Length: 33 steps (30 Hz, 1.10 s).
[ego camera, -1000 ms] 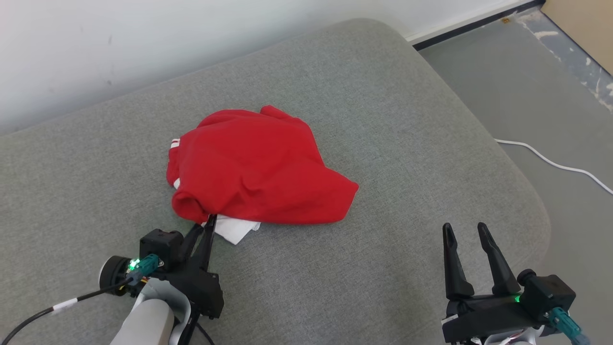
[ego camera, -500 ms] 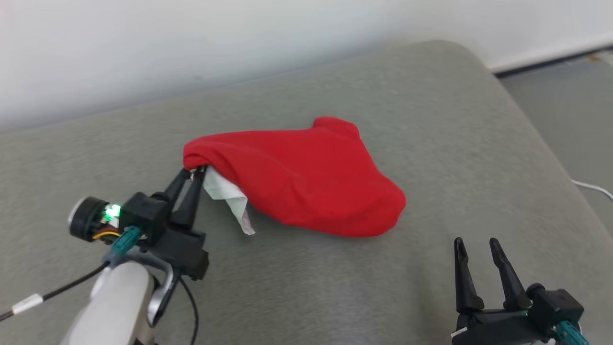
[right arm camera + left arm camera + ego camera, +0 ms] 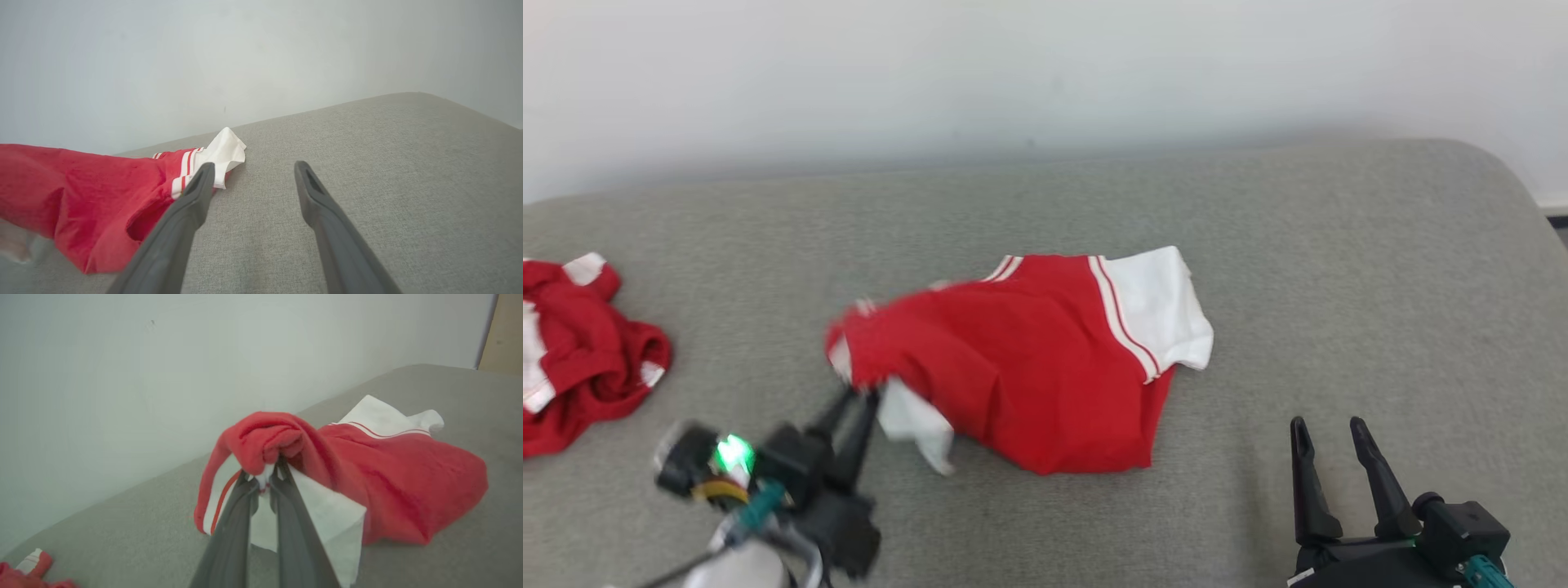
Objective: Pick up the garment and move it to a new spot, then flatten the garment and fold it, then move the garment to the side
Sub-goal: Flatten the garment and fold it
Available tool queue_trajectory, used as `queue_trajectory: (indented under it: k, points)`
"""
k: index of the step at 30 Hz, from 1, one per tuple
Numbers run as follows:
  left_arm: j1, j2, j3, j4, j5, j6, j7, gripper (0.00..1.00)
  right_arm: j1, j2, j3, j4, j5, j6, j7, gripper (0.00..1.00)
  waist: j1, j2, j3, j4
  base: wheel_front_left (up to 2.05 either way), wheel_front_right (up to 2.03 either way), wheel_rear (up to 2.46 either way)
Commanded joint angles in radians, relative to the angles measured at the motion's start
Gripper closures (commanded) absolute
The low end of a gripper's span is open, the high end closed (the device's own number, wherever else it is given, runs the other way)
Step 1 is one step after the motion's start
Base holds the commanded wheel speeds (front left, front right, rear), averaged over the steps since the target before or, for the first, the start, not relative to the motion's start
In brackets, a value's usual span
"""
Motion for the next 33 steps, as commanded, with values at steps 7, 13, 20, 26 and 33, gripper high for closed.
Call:
queue_trajectory:
  k: [7, 13, 20, 26, 33]
  points:
    - [0.143, -0.083, -0.054, 0.146, -0.063, -0.005, -0.017, 1.00, -0.002, -0.001, 0.002, 0.003, -0.017, -0.002, -0.002, 0.00, 0.0001, -0.0001, -0.019, 0.021, 0.00, 0.00, 0.00]
    - [0.194, -0.142, -0.085, 0.271, -0.081, -0.008, -0.027, 1.00, 0.011, -0.001, -0.016, -0.001, -0.025, -0.002, -0.002, 0.00, 0.0001, -0.0001, -0.018, 0.026, 0.00, 0.00, 0.00]
    - [0.188, -0.162, -0.088, 0.248, -0.118, -0.016, -0.029, 0.00, 0.016, -0.001, -0.012, 0.001, -0.020, -0.002, -0.002, 0.00, 0.0001, -0.0001, -0.027, 0.046, 0.00, 0.00, 0.00]
    - [0.255, -0.127, -0.037, 0.073, -0.087, 0.000, -0.029, 0.00, 0.022, -0.001, -0.014, -0.003, -0.012, -0.002, -0.002, 0.00, 0.0001, -0.0001, -0.028, 0.063, 0.00, 0.00, 0.00]
    - [0.338, -0.105, 0.063, -0.136, -0.097, 0.017, -0.029, 0.00, 0.028, -0.001, -0.018, -0.001, -0.007, -0.002, -0.002, 0.00, 0.0001, -0.0001, -0.022, 0.079, 0.00, 0.00, 0.00]
